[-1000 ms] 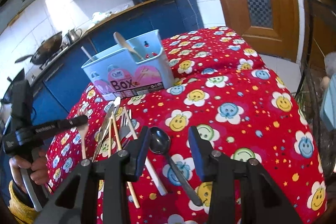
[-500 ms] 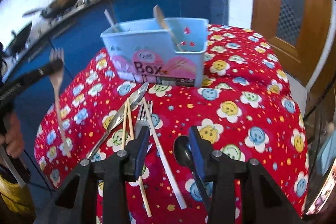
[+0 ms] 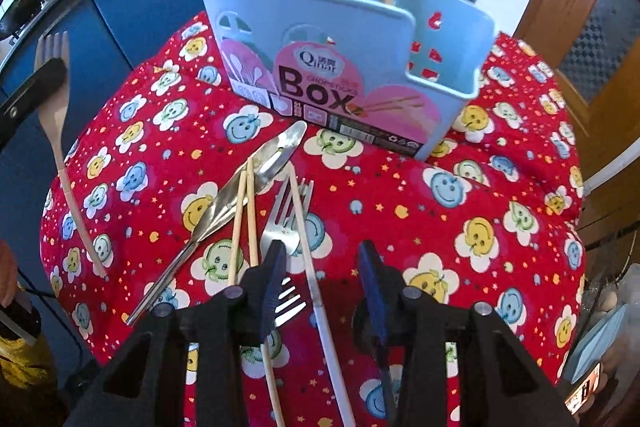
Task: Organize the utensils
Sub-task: 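Grasp a white chopstick with the right gripper while the left gripper holds the wooden fork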
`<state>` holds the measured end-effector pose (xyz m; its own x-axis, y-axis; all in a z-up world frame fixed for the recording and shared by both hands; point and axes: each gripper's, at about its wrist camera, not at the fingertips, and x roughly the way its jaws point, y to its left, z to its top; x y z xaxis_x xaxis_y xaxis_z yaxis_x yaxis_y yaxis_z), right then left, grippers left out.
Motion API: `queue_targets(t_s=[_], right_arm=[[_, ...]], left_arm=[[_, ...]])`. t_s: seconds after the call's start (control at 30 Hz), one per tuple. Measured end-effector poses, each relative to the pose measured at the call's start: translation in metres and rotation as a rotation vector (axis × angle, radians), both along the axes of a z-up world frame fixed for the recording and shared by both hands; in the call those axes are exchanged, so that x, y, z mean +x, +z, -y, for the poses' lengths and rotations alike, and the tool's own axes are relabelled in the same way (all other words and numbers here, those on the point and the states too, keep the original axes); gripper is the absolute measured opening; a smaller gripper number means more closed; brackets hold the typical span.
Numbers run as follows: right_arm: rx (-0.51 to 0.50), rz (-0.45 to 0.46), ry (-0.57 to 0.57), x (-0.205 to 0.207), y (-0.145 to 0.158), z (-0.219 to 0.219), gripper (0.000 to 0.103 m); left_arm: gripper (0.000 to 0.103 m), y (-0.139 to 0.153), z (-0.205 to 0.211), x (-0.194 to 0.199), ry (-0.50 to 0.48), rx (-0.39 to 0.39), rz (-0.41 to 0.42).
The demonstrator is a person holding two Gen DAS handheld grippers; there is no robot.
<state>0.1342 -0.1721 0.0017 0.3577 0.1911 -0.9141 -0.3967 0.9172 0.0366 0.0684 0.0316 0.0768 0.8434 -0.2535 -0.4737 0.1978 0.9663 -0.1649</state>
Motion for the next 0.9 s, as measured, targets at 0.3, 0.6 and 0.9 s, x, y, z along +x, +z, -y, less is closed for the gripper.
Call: queue_targets(t_s=[0.3, 0.6, 0.9], right_arm=[[-0.004, -0.1, 0.032, 0.024, -0.015, -0.005, 0.009], [0.073, 0.012, 0.014, 0.011, 0.001, 0.002, 0.007], [0.202, 0.182, -0.039, -0.03, 0.026, 0.019, 0.007]], left_arm=[[0.002, -0.004, 0.001, 0.0, -0.008, -0.002, 0.001], [0.002, -0.004, 0.004, -0.001, -0.001, -0.008, 0.004], [0.002, -0.002, 0.008, -0.006, 0.002, -0.009, 0.02]])
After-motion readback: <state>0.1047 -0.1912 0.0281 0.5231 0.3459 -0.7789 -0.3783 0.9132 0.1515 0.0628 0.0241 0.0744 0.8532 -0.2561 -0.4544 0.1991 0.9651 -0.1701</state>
